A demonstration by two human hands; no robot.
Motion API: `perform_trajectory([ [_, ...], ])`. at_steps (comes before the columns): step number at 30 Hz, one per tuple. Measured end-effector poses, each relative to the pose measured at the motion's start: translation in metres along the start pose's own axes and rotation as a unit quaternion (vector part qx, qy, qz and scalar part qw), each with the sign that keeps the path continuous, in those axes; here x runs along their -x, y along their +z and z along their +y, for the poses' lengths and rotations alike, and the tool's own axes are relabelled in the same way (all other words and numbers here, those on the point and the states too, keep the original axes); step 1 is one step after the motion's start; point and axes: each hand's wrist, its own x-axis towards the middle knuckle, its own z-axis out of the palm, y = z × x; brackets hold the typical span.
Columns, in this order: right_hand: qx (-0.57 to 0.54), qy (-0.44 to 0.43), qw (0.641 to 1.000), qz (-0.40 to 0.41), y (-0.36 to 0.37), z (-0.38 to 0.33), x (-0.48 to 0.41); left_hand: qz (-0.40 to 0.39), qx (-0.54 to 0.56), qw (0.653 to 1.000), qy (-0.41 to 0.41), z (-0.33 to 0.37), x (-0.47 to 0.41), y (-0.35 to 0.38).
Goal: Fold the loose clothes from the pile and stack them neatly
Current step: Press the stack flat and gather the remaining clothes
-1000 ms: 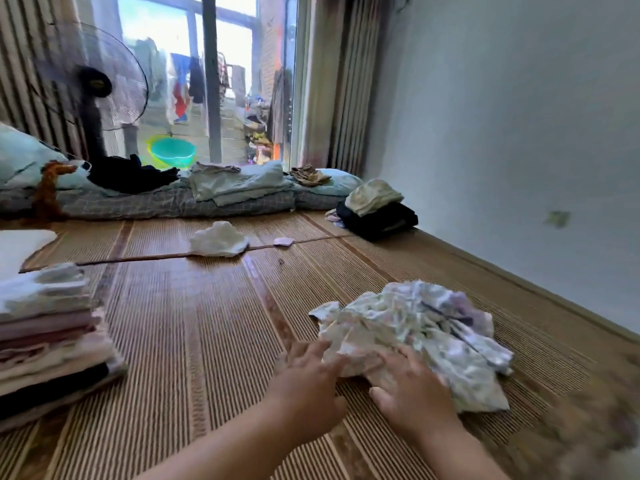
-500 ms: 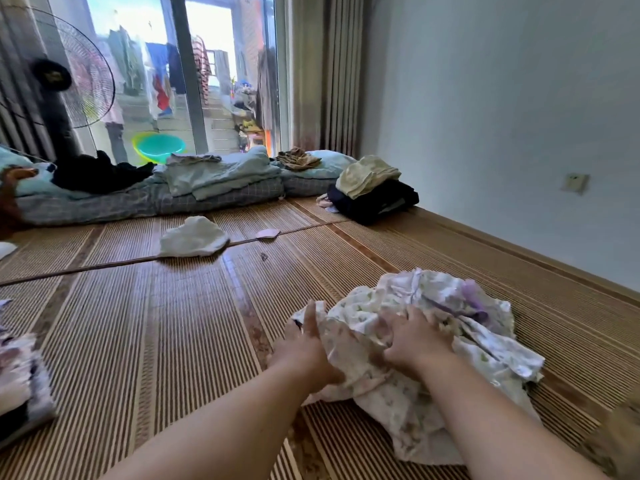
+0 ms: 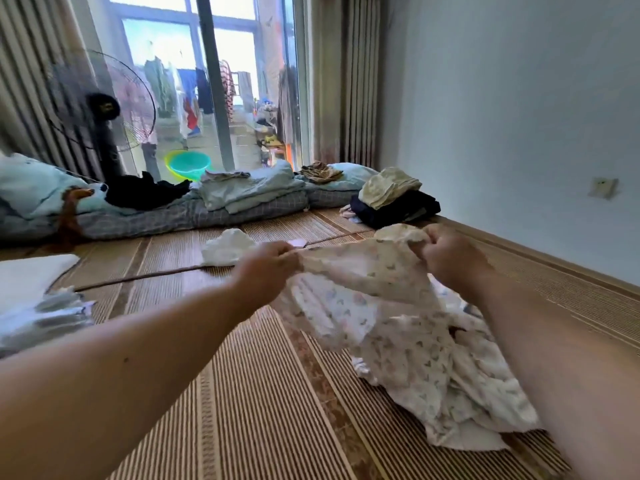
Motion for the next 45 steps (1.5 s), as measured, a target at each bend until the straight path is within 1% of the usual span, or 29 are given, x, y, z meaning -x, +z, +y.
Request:
perform_trajectory([
  [2, -0.044, -0.029, 0.999, -0.001, -0.006, -0.037, 0.005, 0.031, 0.021, 0.999, 0.019, 0.024, 0.013, -0.038],
  [5, -0.084, -0.065, 0.994, -0.03, -0.011, -0.097, 0.021, 0.067, 0.032, 0.997, 0.037, 0.053, 0.044, -0.091],
  [8, -0.158, -0.084, 0.983, -0.031, -0.017, -0.151, 0.038, 0.113, -0.027, 0.992, 0.05, 0.071, 0.075, -0.139],
  [12, -0.18, -0.1, 0.977, -0.053, -0.019, -0.209, 0.061, 0.169, -0.077, 0.982, 0.037, 0.085, 0.119, -0.195],
  [15, -0.165, -0.12, 0.977, -0.061, -0.013, -0.246, 0.082, 0.201, -0.132, 0.97, 0.023, 0.085, 0.151, -0.229],
  [17, -0.167, -0.102, 0.978, -0.071, -0.005, -0.263, 0.093, 0.206, -0.155, 0.966, -0.002, 0.082, 0.167, -0.244],
  [19, -0.205, -0.062, 0.971, -0.109, 0.006, -0.277, 0.106, 0.208, -0.195, 0.958, -0.019, 0.075, 0.18, -0.255],
  [20, -0.25, -0.034, 0.958, -0.136, 0.012, -0.284, 0.113, 0.213, -0.197, 0.957, -0.025, 0.07, 0.185, -0.257],
  [22, -0.357, 0.026, 0.917, -0.177, 0.021, -0.298, 0.126, 0.183, -0.132, 0.973, -0.044, 0.061, 0.195, -0.258],
  [24, -0.425, 0.061, 0.883, -0.188, 0.027, -0.309, 0.132, 0.149, -0.069, 0.985, -0.051, 0.049, 0.201, -0.252],
  [25, -0.439, 0.067, 0.875, -0.19, 0.031, -0.313, 0.136, 0.145, -0.068, 0.986, -0.052, 0.044, 0.208, -0.248],
  [27, -0.446, 0.067, 0.871, -0.194, 0.034, -0.32, 0.14, 0.137, -0.078, 0.987, -0.04, 0.031, 0.221, -0.234],
  [29, -0.438, 0.061, 0.878, -0.183, 0.034, -0.325, 0.142, 0.138, -0.08, 0.987, -0.031, 0.017, 0.248, -0.213],
  [31, -0.424, 0.061, 0.889, -0.161, 0.034, -0.326, 0.14, 0.148, -0.067, 0.987, -0.012, -0.002, 0.285, -0.184],
  [32, -0.414, 0.064, 0.896, -0.15, 0.033, -0.324, 0.137, 0.145, -0.065, 0.987, 0.0, -0.014, 0.304, -0.166],
  [33, -0.398, 0.071, 0.904, -0.136, 0.034, -0.319, 0.135, 0.125, -0.07, 0.99, 0.0, -0.028, 0.321, -0.147],
  [35, -0.377, 0.098, 0.915, -0.107, 0.037, -0.3, 0.129, 0.045, -0.107, 0.993, -0.024, -0.063, 0.348, -0.108],
  [36, -0.375, 0.12, 0.914, -0.098, 0.04, -0.285, 0.126, -0.01, -0.147, 0.988, -0.048, -0.08, 0.356, -0.091],
  [37, -0.387, 0.15, 0.905, -0.098, 0.045, -0.267, 0.122, -0.058, -0.196, 0.977, -0.065, -0.096, 0.36, -0.076],
  [38, -0.398, 0.183, 0.893, -0.104, 0.053, -0.245, 0.121, -0.09, -0.245, 0.963, -0.073, -0.11, 0.361, -0.064],
  [39, -0.39, 0.212, 0.889, -0.112, 0.061, -0.222, 0.122, -0.108, -0.278, 0.951, -0.077, -0.122, 0.361, -0.055],
  [40, -0.366, 0.231, 0.893, -0.124, 0.07, -0.196, 0.124, -0.116, -0.294, 0.945, -0.085, -0.13, 0.359, -0.049],
  [42, -0.299, 0.239, 0.91, -0.159, 0.089, -0.148, 0.139, -0.105, -0.296, 0.943, -0.107, -0.145, 0.353, -0.041],
  [45, -0.247, 0.241, 0.909, -0.233, 0.114, -0.088, 0.179, -0.087, -0.323, 0.935, -0.119, -0.163, 0.344, -0.042],
])
